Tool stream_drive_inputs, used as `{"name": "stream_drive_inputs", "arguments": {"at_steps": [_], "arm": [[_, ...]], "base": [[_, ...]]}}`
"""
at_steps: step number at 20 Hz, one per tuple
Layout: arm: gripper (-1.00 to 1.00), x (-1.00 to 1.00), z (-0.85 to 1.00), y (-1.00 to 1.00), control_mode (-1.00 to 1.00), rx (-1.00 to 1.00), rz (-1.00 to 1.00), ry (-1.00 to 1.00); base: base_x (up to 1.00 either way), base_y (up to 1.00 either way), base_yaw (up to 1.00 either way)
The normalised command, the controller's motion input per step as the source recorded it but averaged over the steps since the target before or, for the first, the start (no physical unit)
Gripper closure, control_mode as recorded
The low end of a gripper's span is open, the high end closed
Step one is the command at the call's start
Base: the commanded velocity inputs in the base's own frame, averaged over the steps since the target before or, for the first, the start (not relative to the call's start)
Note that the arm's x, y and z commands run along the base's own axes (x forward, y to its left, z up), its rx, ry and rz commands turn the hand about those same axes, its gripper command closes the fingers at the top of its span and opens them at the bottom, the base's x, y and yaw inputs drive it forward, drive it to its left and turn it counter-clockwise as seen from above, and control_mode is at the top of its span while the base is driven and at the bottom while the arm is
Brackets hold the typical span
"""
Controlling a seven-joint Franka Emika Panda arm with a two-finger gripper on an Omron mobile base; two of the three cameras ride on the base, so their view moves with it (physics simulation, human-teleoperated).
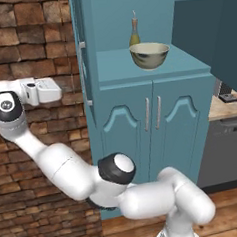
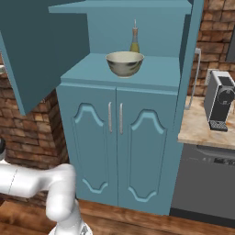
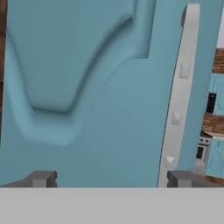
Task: Pick the mug and place it in the sink. Pick the bowl and place it in the open cabinet and then close the cabinet.
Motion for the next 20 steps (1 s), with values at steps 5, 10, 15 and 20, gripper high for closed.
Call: {"name": "stream_drive_inputs", "arguments": {"at_steps": [5,10,15,20], "arm": [[-1.00,-0.45,0.00,-0.68,-1.00,0.00,-0.11,0.00],[-1.00,-0.15,-0.03,-0.92,-1.00,0.02,-0.04,0.00],[-1.00,-0.29,-0.34,-1.00,-1.00,0.03,0.07,0.00],[-1.00,-0.73,-0.56,-1.00,-1.00,0.03,0.19,0.00]], "base": [[0.00,0.00,0.00],[0.00,0.00,0.00],[0.00,0.00,0.00],[0.00,0.00,0.00]]}}
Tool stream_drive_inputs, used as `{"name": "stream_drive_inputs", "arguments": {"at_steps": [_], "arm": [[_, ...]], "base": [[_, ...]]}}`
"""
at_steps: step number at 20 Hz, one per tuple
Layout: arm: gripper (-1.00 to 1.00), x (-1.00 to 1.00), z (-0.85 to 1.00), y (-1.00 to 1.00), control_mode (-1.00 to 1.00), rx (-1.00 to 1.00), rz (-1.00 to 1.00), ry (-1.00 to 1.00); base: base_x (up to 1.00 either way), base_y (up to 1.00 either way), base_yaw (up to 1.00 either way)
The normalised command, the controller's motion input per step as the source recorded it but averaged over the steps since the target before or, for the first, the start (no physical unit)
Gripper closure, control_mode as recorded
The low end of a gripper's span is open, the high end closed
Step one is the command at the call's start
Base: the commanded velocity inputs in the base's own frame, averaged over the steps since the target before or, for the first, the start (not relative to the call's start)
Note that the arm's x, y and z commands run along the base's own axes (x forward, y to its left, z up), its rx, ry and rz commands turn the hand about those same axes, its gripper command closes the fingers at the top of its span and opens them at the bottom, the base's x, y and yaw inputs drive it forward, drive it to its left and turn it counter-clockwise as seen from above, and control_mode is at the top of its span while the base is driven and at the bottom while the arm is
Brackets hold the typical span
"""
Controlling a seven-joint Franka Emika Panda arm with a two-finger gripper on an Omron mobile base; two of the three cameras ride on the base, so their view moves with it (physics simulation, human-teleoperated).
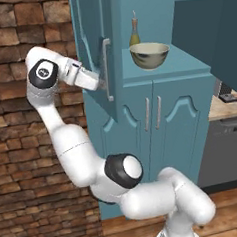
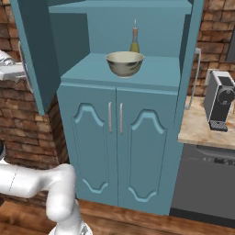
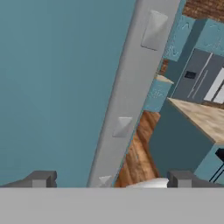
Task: Pick the mug and place it in the sink. Pick the bowl and place it in the open cabinet and then close the cabinet.
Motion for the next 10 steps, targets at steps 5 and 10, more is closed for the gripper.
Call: {"name": "stream_drive_inputs", "arguments": {"at_steps": [5,10], "arm": [[-1.00,-0.12,-0.40,-1.00,-1.00,-0.02,0.36,-0.08],[-1.00,0.47,-0.03,-0.96,-1.00,-0.05,0.41,-0.01]], "base": [[0.00,0.00,0.00],[0.00,0.00,0.00]]}}
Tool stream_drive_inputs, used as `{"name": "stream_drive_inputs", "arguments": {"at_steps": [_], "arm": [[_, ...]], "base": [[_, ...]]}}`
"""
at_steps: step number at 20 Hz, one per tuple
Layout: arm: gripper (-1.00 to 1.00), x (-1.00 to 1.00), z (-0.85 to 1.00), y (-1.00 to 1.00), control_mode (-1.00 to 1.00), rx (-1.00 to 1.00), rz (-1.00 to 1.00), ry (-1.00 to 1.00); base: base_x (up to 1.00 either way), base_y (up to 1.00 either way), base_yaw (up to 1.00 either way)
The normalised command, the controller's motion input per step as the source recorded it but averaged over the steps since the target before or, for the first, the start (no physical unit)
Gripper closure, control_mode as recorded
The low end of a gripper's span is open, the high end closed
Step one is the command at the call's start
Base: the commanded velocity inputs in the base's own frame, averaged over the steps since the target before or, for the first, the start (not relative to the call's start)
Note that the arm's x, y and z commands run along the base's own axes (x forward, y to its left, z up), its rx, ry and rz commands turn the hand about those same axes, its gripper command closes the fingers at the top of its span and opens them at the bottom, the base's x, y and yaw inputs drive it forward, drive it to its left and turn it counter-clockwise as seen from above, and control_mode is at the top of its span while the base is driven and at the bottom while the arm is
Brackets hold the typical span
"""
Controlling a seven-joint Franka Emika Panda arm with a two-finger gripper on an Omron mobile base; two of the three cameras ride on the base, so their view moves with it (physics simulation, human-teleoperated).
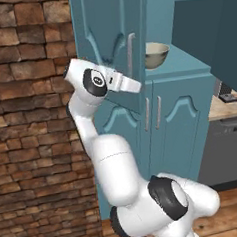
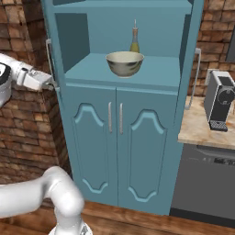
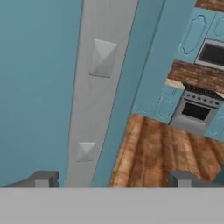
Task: Pick the mug and place it in the sink. Pick the bowl and place it in the open cabinet and then close the cabinet.
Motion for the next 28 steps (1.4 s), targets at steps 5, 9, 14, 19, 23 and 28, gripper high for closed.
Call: {"name": "stream_drive_inputs", "arguments": {"at_steps": [5,9,14,19,23,28], "arm": [[-1.00,0.86,0.11,-0.75,-1.00,-0.16,0.27,0.05],[-1.00,0.97,0.01,-0.81,-1.00,-0.03,0.20,0.05],[-1.00,0.96,-0.09,-0.92,-1.00,0.10,0.19,-0.01],[-1.00,1.00,0.00,-0.89,-1.00,0.18,0.24,0.04],[-1.00,0.90,0.00,-0.84,-1.00,0.26,0.25,0.06],[-1.00,0.76,0.00,-0.76,-1.00,0.25,0.21,0.10]], "base": [[0.00,0.00,0.00],[0.00,0.00,0.00],[0.00,0.00,0.00],[0.00,0.00,0.00],[0.00,0.00,0.00],[0.00,0.00,0.00]]}}
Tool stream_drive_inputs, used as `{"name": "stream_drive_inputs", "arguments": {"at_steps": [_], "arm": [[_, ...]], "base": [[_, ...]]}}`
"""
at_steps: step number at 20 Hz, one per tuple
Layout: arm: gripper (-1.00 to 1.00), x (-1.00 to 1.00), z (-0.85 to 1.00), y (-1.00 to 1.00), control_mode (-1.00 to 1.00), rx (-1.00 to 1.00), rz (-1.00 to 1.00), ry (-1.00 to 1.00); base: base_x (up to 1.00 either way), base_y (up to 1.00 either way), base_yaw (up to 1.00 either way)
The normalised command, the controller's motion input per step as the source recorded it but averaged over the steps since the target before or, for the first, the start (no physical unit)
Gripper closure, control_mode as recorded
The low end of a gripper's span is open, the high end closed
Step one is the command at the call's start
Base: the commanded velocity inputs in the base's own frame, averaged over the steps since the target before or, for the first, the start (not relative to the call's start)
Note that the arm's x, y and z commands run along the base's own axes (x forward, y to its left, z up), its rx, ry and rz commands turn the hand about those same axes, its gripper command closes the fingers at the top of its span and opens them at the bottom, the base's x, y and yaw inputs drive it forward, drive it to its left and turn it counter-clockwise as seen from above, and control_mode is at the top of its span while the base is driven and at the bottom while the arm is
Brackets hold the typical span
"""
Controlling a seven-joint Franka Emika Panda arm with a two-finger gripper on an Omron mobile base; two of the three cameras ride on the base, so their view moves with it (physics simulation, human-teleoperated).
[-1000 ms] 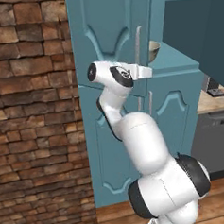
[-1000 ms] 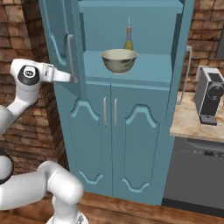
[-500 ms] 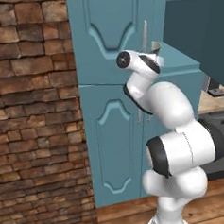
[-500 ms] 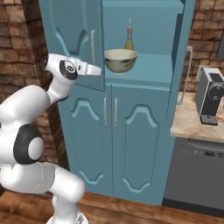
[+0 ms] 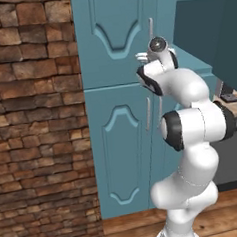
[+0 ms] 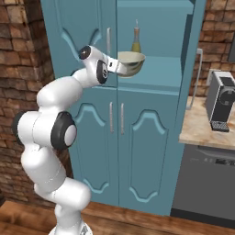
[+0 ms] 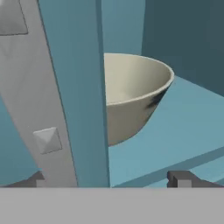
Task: Pick the mug and place it in the sink. Pick the bowl and place it in the open cabinet and then close the cabinet.
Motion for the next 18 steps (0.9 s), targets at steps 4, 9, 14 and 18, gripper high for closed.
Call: {"name": "stream_drive_inputs", "arguments": {"at_steps": [4,9,14,18], "arm": [[-1.00,0.63,0.02,-0.72,-1.00,0.28,0.14,0.18],[-1.00,0.08,0.00,-0.39,-1.00,0.18,0.09,0.03],[-1.00,-0.89,0.09,-0.05,-1.00,0.00,0.03,-0.12],[-1.00,-0.92,0.04,-0.01,-1.00,-0.01,0.03,-0.29]], "base": [[0.00,0.00,0.00],[0.00,0.00,0.00],[0.00,0.00,0.00],[0.00,0.00,0.00]]}}
